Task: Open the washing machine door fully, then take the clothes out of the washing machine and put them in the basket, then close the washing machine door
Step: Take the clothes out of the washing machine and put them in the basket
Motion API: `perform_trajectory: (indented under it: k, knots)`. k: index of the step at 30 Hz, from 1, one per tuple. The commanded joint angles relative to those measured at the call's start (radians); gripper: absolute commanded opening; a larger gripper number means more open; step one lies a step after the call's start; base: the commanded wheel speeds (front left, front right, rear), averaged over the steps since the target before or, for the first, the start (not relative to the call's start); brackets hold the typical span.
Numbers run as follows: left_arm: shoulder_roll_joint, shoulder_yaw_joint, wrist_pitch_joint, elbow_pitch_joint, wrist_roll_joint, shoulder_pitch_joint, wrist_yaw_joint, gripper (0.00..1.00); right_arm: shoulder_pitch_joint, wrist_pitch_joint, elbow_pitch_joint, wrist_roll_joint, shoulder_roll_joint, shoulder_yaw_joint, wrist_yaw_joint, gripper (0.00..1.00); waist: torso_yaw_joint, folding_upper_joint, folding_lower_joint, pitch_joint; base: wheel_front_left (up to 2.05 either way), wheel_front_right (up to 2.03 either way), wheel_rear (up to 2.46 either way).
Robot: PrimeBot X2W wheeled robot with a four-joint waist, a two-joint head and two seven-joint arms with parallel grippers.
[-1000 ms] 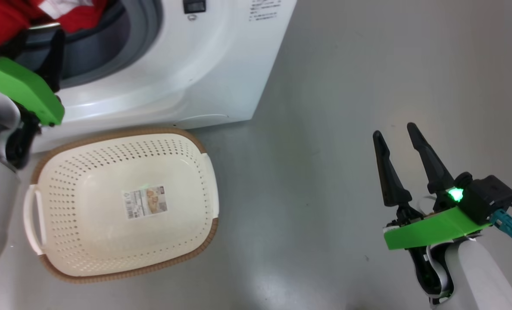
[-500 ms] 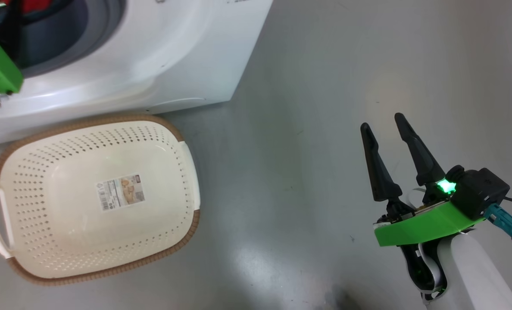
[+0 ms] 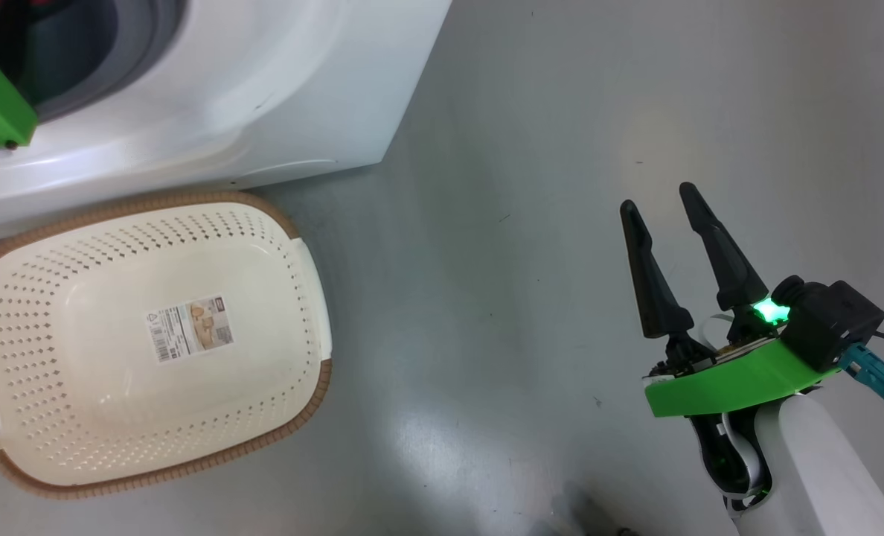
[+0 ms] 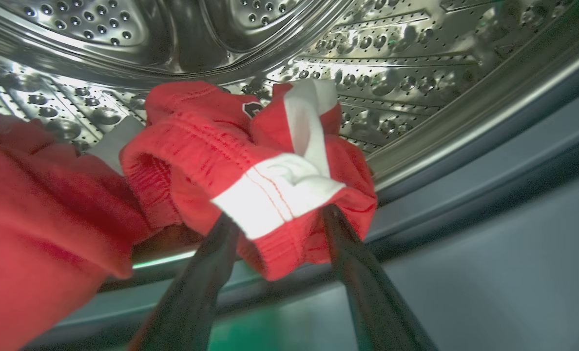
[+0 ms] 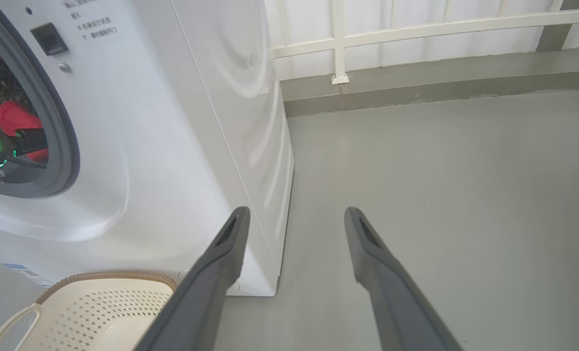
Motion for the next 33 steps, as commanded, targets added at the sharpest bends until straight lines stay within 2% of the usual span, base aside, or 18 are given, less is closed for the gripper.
perform_trajectory:
  k: [1, 2, 12, 19, 25, 31, 33]
  knots:
    - [0.052, 0.010, -0.013, -0.024, -0.013, -0.023, 0.002, 0.31, 0.006, -0.006, -0.025, 0.012, 0.000, 0.020, 0.006, 1.00, 0.000, -0.0001, 0.0000, -0.003, 0.00, 0.00, 0.00]
    - [0.052, 0.000, -0.019, -0.031, -0.022, -0.022, 0.002, 0.00, 0.006, -0.006, -0.024, 0.012, 0.000, 0.020, 0.006, 1.00, 0.001, -0.0001, 0.0000, -0.004, 0.00, 0.00, 0.00]
    - [0.048, -0.061, -0.138, -0.034, -0.103, 0.021, 0.002, 0.00, 0.020, -0.006, -0.014, -0.004, 0.000, 0.002, 0.006, 1.00, 0.025, -0.0001, 0.0000, -0.056, 0.00, 0.00, 0.00]
    - [0.039, -0.049, -0.199, -0.039, -0.145, 0.141, 0.002, 0.00, 0.047, -0.006, 0.000, -0.028, 0.000, -0.011, 0.006, 1.00, 0.055, -0.0001, 0.0000, -0.141, 0.00, 0.00, 0.00]
    - [0.035, 0.110, -0.201, -0.118, -0.047, 0.267, 0.002, 0.00, 0.075, -0.006, 0.010, -0.053, 0.000, -0.038, 0.006, 1.00, 0.092, -0.0001, 0.0000, -0.198, 0.00, 0.00, 0.00]
    - [-0.012, 0.322, -0.201, -0.224, 0.123, 0.431, 0.002, 0.00, 0.100, -0.006, 0.015, -0.069, 0.000, -0.057, 0.006, 1.00, 0.124, -0.0001, 0.0000, -0.236, 0.00, 0.00, 0.00]
    - [-0.022, 0.358, -0.201, -0.246, 0.151, 0.457, 0.002, 0.00, 0.102, -0.006, 0.015, -0.070, 0.000, -0.059, 0.006, 1.00, 0.128, -0.0001, 0.0000, -0.238, 0.00, 0.00, 0.00]
